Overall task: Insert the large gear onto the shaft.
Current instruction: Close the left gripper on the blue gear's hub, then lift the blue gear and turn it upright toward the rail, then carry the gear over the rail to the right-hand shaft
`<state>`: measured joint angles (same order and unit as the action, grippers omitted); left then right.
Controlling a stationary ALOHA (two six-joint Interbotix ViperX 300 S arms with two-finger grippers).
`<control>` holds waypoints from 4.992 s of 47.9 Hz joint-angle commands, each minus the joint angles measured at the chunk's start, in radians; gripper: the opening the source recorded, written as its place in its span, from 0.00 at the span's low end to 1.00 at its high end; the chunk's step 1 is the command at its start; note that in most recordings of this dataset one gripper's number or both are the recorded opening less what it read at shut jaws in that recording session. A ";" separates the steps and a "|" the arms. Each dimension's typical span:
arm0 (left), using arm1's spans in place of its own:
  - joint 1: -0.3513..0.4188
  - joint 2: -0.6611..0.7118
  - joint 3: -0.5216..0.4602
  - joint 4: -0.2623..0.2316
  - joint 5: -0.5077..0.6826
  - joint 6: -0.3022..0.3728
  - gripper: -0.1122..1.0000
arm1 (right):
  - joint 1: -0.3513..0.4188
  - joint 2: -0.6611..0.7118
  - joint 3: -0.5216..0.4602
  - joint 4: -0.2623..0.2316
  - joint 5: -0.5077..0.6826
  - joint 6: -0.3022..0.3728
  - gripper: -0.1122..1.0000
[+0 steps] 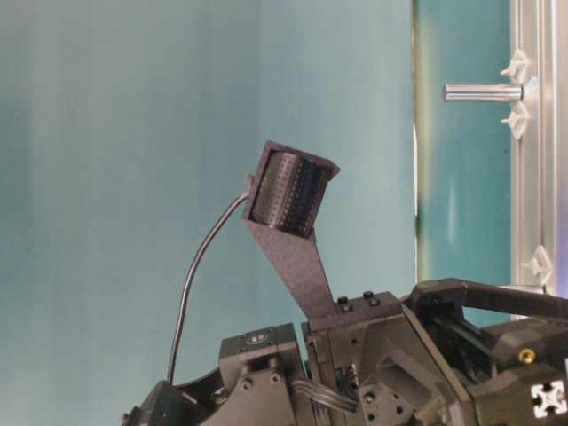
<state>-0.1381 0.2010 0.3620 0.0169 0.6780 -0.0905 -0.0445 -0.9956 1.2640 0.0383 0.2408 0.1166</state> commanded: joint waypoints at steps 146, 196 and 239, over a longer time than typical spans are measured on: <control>-0.003 -0.012 -0.175 0.003 0.158 0.015 0.79 | -0.002 0.006 0.008 -0.005 -0.003 0.061 0.15; 0.097 -0.035 -0.453 0.011 0.370 0.103 0.79 | -0.002 -0.061 0.011 -0.009 0.072 0.061 0.15; 0.179 0.138 -0.739 0.011 0.502 0.265 0.79 | -0.002 -0.060 0.014 -0.012 0.066 0.063 0.15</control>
<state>0.0245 0.3559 -0.3237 0.0261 1.1796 0.1641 -0.0445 -1.0615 1.2870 0.0276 0.3160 0.1672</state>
